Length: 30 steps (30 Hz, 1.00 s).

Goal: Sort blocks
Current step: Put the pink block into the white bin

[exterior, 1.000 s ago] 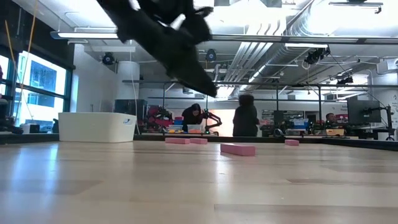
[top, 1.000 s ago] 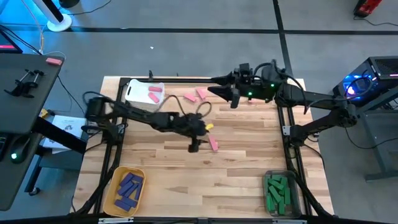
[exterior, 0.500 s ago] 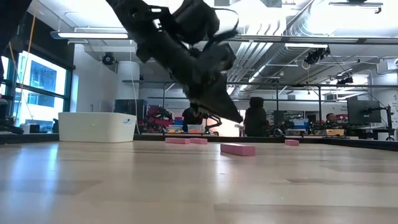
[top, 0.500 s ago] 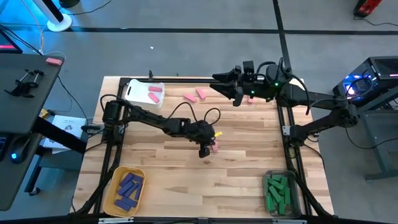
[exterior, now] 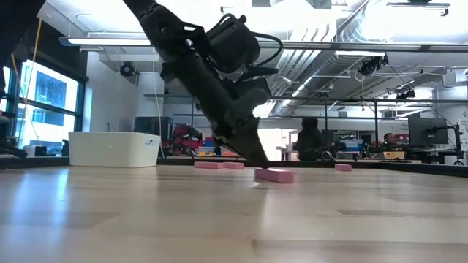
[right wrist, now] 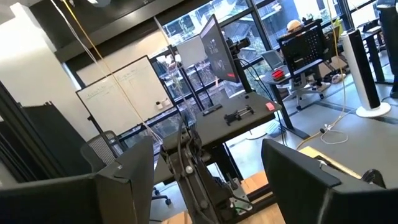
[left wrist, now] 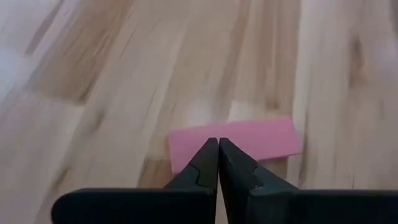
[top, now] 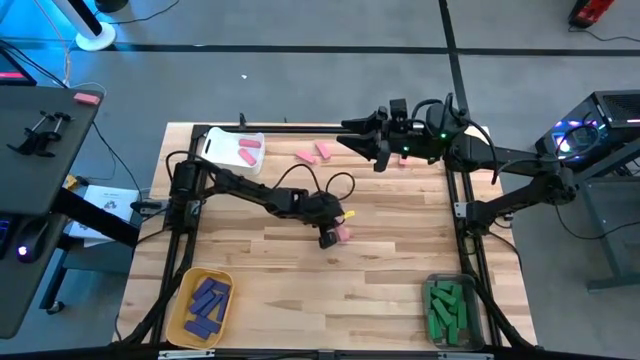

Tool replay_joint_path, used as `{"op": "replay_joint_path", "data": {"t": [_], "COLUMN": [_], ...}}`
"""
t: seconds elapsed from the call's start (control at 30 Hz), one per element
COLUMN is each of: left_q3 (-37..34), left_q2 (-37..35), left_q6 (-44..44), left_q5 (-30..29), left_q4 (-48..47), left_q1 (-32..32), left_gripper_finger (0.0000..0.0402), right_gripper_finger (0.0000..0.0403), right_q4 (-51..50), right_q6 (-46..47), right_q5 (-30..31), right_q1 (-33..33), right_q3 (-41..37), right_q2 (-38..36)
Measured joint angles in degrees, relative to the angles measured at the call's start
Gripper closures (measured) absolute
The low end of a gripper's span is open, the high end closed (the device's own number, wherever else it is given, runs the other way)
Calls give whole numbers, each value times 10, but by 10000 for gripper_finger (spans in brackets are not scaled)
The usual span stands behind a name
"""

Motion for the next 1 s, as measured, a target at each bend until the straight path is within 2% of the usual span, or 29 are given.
{"op": "replay_joint_path", "data": {"t": [0.23,0.4,0.57,0.73,0.83,1.0], "left_q3": [4,-10,-21,-35,-36,-35], "left_q2": [-15,-58,-113,-178,-217,-259], "left_q6": [21,42,102,139,186,219], "left_q5": [-6,-64,-123,-124,-121,-73], "left_q4": [-197,-312,-416,-440,-420,-463], "left_q1": [25,36,59,89,98,120], "left_gripper_finger": [401,401,401,401,401,401], "right_gripper_finger": [171,171,171,171,171,171], "right_q4": [-22,-31,-31,-31,-31,-35], "right_q6": [-24,-42,-52,-58,-67,-68], "right_q5": [0,0,0,0,0,0], "right_q1": [0,0,0,0,0,0], "right_q3": [0,0,0,0,0,0], "right_q2": [0,0,0,0,0,0]}}
